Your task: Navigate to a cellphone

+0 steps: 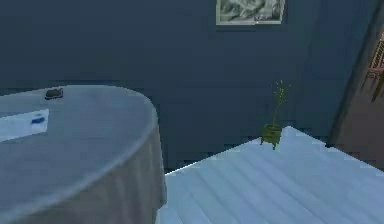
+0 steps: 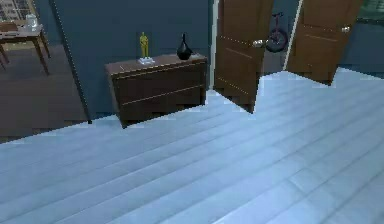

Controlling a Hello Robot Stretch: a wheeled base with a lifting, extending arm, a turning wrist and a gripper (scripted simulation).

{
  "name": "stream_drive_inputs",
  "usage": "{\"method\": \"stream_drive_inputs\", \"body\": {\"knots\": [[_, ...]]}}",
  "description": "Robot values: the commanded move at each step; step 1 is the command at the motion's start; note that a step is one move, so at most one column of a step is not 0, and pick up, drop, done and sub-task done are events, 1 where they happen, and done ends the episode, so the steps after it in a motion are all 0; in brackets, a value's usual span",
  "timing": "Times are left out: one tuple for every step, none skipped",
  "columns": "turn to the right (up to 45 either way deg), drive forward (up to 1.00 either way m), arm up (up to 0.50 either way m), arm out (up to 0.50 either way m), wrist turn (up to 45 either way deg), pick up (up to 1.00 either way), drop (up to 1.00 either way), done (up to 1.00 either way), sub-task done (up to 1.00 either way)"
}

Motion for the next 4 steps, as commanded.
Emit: {"method": "stream_drive_inputs", "body": {"knots": [[45.0,0.00,0.00,0.00,0.0,0.00,0.00,0.00,0.00],[45.0,0.00,0.00,0.00,0.0,0.00,0.00,0.00,0.00],[33.0,0.00,0.00,0.00,0.0,0.00,0.00,0.00,0.00],[0.0,1.00,0.00,0.00,0.0,0.00,0.00,0.00,0.00]]}}
